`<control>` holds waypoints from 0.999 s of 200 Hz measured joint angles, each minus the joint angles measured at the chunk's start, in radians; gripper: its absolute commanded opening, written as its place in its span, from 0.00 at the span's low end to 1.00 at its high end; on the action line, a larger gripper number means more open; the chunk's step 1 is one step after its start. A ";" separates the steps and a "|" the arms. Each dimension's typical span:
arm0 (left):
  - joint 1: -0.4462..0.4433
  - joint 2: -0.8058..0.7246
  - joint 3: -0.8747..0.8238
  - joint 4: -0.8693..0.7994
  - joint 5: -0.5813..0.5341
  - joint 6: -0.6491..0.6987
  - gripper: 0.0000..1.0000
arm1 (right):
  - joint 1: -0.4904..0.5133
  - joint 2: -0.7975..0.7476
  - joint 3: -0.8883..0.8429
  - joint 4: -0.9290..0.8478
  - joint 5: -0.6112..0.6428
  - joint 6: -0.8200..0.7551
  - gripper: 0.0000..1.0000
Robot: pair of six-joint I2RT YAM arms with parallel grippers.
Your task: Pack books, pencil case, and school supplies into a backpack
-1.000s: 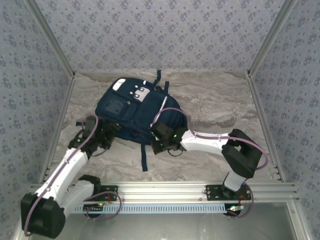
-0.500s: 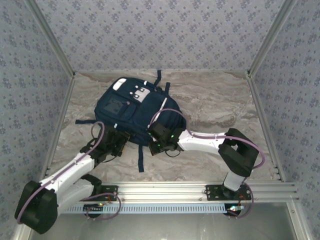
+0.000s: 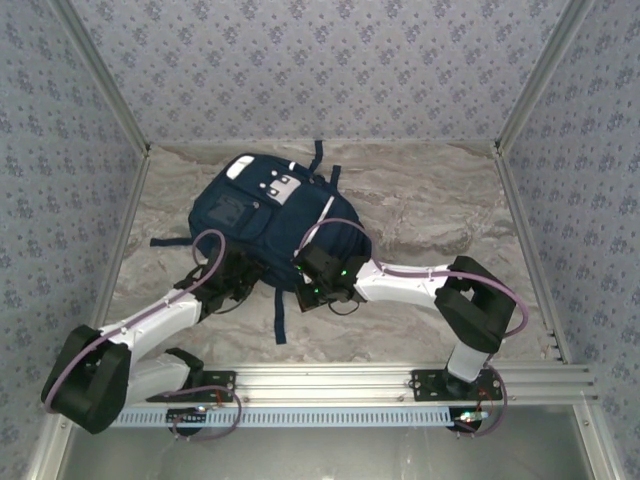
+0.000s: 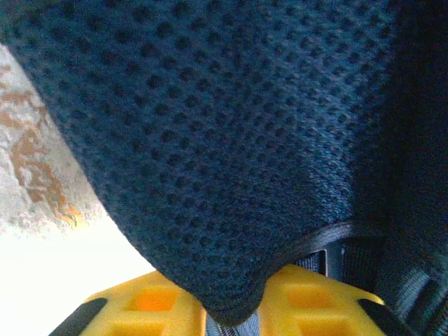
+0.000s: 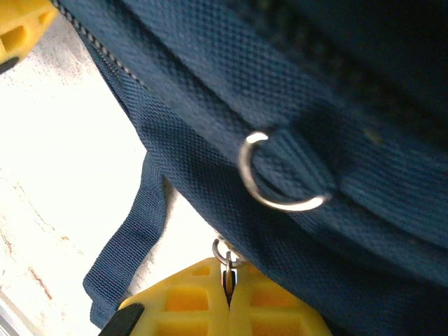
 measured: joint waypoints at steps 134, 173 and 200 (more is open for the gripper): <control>0.088 -0.025 0.000 -0.069 0.009 0.082 0.20 | -0.119 -0.114 -0.069 -0.124 0.065 -0.086 0.00; 0.098 -0.052 0.026 -0.140 0.012 0.128 0.40 | -0.122 -0.134 -0.077 -0.121 0.026 -0.121 0.00; 0.086 -0.138 0.054 -0.213 0.043 0.116 0.55 | -0.092 -0.138 -0.078 -0.115 0.011 -0.127 0.00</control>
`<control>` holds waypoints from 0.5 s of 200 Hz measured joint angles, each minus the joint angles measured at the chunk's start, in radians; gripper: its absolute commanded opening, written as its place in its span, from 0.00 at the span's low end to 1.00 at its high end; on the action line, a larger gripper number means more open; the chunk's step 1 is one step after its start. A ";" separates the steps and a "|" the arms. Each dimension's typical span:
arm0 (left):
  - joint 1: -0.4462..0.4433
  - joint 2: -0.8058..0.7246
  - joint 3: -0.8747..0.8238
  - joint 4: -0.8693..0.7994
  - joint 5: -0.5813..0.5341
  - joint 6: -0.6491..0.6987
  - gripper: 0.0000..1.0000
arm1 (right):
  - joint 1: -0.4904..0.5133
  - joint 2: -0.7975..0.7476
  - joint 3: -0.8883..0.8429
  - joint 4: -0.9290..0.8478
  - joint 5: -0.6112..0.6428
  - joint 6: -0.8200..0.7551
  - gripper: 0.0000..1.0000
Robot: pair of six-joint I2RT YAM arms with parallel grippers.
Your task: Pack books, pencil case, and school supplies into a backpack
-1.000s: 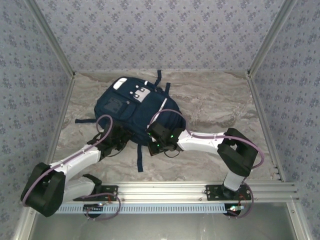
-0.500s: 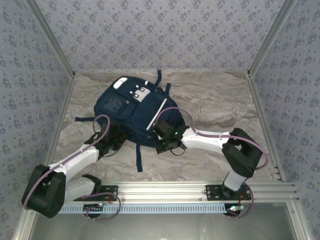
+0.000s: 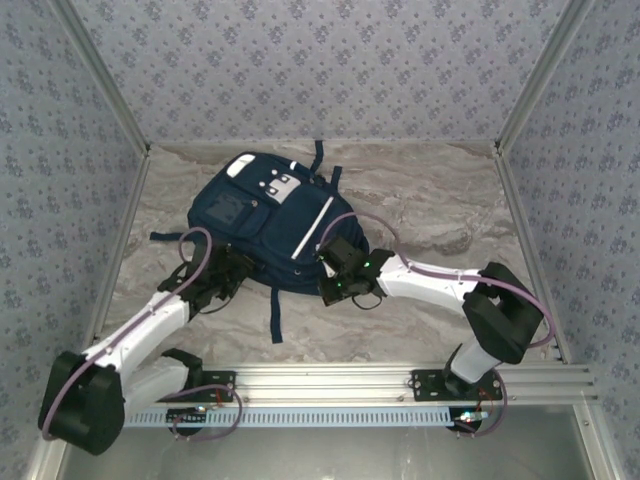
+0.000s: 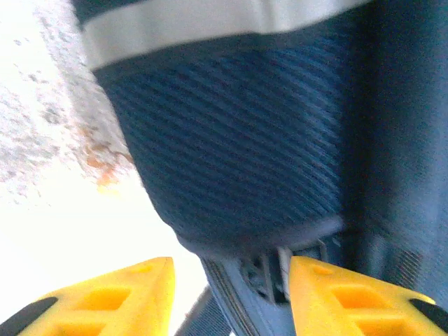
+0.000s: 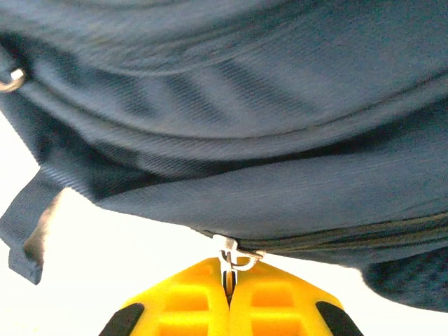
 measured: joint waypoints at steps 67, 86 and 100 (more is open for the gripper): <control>-0.205 -0.062 -0.010 -0.004 0.018 -0.203 0.60 | 0.040 0.016 0.011 0.014 -0.019 0.001 0.00; -0.213 0.013 -0.014 0.047 0.018 -0.222 0.58 | 0.040 0.019 0.011 0.014 -0.019 0.001 0.00; -0.218 0.066 -0.015 0.084 0.018 -0.233 0.57 | 0.040 0.019 0.011 0.014 -0.019 0.001 0.00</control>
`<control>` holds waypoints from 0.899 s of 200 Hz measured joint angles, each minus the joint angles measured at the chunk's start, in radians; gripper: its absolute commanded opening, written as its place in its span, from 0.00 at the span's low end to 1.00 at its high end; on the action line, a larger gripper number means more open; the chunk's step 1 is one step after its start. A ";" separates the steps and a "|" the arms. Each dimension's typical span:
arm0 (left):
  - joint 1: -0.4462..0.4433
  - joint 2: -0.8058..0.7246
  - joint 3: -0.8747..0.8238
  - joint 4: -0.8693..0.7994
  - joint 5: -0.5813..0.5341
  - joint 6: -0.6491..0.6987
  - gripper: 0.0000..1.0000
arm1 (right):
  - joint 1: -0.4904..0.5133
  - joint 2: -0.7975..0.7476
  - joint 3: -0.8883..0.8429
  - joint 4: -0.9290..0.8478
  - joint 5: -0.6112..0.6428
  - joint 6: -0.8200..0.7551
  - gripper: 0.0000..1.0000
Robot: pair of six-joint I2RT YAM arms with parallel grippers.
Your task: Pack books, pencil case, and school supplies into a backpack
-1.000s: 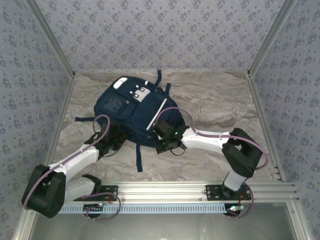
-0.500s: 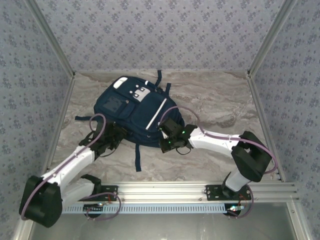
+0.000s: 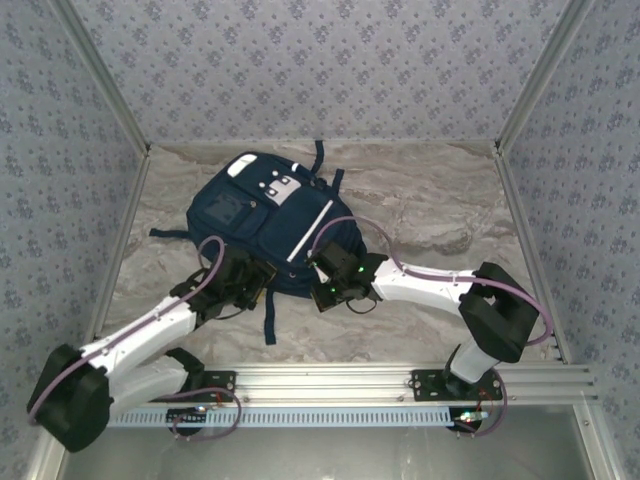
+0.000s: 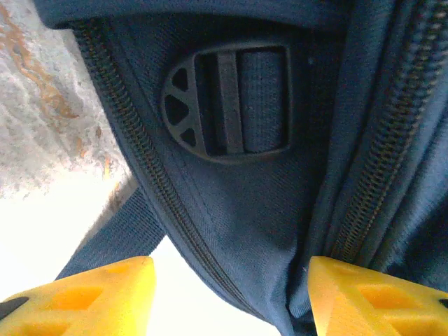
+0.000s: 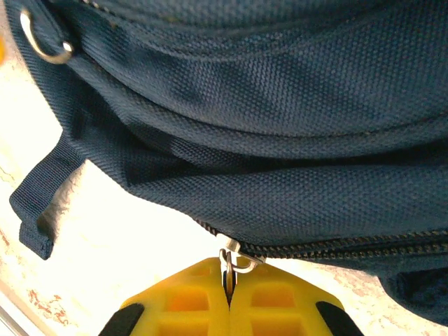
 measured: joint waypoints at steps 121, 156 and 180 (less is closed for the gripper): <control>-0.035 0.128 0.000 0.094 -0.017 0.014 0.11 | 0.000 0.007 0.000 0.016 0.001 0.000 0.00; -0.014 0.077 -0.008 0.061 -0.019 0.045 0.07 | -0.007 0.006 0.000 -0.008 0.016 -0.013 0.00; 0.000 0.046 -0.018 0.037 -0.019 0.061 0.06 | -0.029 0.000 0.000 -0.031 0.025 -0.031 0.00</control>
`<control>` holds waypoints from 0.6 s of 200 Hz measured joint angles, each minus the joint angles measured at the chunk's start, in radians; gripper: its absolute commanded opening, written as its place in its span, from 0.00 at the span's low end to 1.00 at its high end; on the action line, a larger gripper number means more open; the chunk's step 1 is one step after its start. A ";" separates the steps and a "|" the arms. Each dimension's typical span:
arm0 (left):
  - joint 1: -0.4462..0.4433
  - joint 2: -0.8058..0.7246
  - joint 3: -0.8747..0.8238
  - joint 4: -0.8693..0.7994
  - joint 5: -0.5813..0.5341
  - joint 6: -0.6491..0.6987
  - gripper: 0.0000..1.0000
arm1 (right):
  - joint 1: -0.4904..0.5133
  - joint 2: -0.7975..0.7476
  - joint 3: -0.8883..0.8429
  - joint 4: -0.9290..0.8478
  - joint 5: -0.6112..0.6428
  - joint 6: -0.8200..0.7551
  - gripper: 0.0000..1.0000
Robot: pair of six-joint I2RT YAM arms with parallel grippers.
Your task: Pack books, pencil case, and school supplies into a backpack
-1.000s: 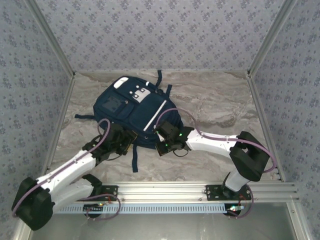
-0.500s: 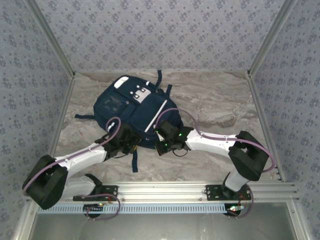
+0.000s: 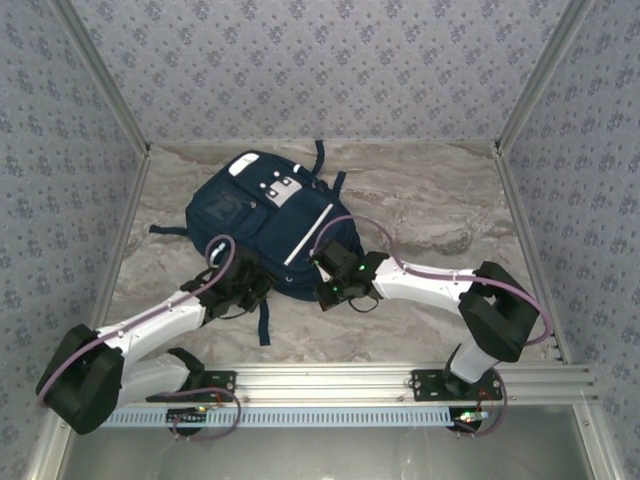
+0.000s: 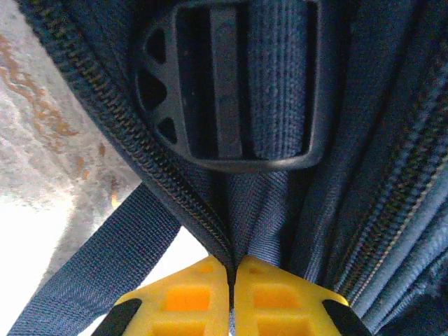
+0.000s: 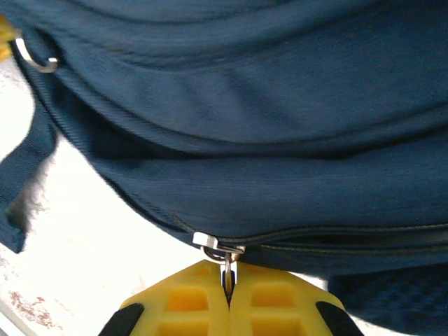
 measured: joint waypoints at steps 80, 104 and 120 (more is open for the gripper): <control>0.043 -0.093 -0.032 -0.044 0.005 0.052 0.06 | -0.119 -0.038 0.000 -0.095 0.024 -0.071 0.00; 0.056 -0.112 -0.033 -0.063 0.006 0.077 0.04 | -0.151 -0.043 0.000 -0.113 0.025 -0.089 0.00; 0.060 -0.126 -0.028 -0.089 -0.002 0.117 0.05 | -0.154 -0.045 0.000 -0.117 0.023 -0.105 0.00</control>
